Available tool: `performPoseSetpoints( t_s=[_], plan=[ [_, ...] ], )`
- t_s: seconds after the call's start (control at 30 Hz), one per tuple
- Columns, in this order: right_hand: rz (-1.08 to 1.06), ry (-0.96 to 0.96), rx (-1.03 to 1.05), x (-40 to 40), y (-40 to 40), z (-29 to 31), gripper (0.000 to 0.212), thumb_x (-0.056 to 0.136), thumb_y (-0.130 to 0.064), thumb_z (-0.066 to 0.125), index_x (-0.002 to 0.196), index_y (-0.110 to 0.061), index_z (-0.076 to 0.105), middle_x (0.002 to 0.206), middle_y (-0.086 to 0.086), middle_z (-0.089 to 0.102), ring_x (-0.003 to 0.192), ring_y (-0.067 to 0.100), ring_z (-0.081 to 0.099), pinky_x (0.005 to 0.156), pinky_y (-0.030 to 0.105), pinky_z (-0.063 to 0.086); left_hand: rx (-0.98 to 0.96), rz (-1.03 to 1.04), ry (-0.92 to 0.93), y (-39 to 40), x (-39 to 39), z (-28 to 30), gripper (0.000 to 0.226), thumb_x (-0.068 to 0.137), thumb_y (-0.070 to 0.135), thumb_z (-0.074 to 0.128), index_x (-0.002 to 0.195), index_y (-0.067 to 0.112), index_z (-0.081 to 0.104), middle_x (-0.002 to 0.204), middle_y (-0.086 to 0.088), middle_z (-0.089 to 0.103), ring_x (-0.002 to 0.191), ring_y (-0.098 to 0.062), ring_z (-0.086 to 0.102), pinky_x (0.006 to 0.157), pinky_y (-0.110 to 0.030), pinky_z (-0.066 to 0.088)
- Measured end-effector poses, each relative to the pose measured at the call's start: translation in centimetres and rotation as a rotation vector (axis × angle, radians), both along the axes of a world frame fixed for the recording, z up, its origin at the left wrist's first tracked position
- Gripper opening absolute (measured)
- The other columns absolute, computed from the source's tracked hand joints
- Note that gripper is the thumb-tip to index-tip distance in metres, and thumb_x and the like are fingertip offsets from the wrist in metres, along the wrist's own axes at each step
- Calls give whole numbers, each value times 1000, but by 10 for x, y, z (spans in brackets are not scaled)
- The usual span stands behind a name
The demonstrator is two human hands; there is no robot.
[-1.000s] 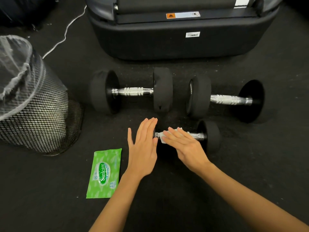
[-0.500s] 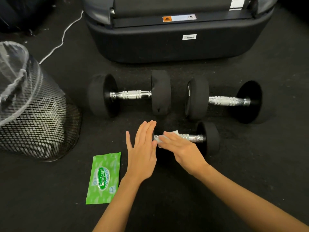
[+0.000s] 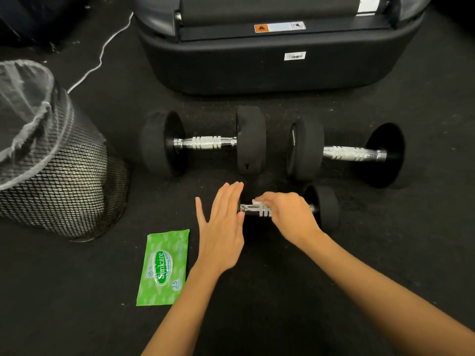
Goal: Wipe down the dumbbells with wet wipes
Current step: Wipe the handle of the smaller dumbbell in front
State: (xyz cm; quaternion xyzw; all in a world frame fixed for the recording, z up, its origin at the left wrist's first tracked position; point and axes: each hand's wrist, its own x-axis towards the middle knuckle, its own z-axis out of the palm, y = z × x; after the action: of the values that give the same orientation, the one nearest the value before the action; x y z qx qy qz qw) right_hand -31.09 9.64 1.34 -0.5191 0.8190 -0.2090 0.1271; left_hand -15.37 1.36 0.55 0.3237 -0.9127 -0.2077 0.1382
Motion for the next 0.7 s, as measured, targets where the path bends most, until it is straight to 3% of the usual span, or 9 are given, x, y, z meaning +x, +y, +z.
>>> performPoseSetpoints(
  t_s=[0.1, 0.17, 0.37, 0.53, 0.6, 0.7],
  plan=[
    [-17, 15, -31, 7, 13, -2, 44, 92, -3, 54, 132, -23, 58, 127, 1, 65, 117, 19, 60, 102, 39, 47, 19, 7, 8, 4, -1, 2, 54, 105, 23, 31, 156, 29, 13, 162, 16, 12, 149, 1, -2, 117, -46, -16],
    [41, 0, -65, 13, 10, -1, 45, 90, 1, 55, 130, -20, 60, 129, 1, 63, 120, 20, 59, 104, 39, 45, 24, 14, 6, 6, -1, 2, 55, 104, 22, 30, 156, 28, 13, 162, 16, 11, 149, 1, -3, 118, -46, -14],
    [67, -97, 55, -12, -14, 9, 23, 93, -15, 57, 108, -25, 70, 93, 0, 73, 84, 20, 67, 78, 38, 53, -19, 10, -3, 4, 0, -2, 54, 104, 25, 27, 156, 27, 14, 162, 15, 14, 150, -2, 2, 119, -52, -8],
    [64, -112, -21, -5, 2, 12, 27, 90, -7, 56, 108, -20, 72, 97, 1, 74, 86, 18, 67, 79, 37, 53, -2, 11, 0, 8, 1, -2, 55, 101, 27, 23, 156, 27, 13, 162, 16, 12, 150, -1, -2, 119, -51, -8],
    [94, -138, 38, -12, -14, 10, 21, 91, -11, 58, 103, -21, 72, 92, -1, 73, 84, 17, 67, 77, 36, 53, -4, 6, -5, 9, 2, -2, 55, 101, 27, 22, 156, 27, 14, 162, 15, 13, 150, -2, -2, 119, -52, -7],
    [146, -92, 45, -4, -22, 8, 27, 89, -5, 59, 109, -21, 70, 101, 0, 72, 93, 19, 67, 84, 37, 54, -34, -1, -21, 6, 3, -3, 54, 103, 29, 22, 156, 27, 13, 163, 15, 12, 150, -2, -2, 119, -54, -7]
  ],
)
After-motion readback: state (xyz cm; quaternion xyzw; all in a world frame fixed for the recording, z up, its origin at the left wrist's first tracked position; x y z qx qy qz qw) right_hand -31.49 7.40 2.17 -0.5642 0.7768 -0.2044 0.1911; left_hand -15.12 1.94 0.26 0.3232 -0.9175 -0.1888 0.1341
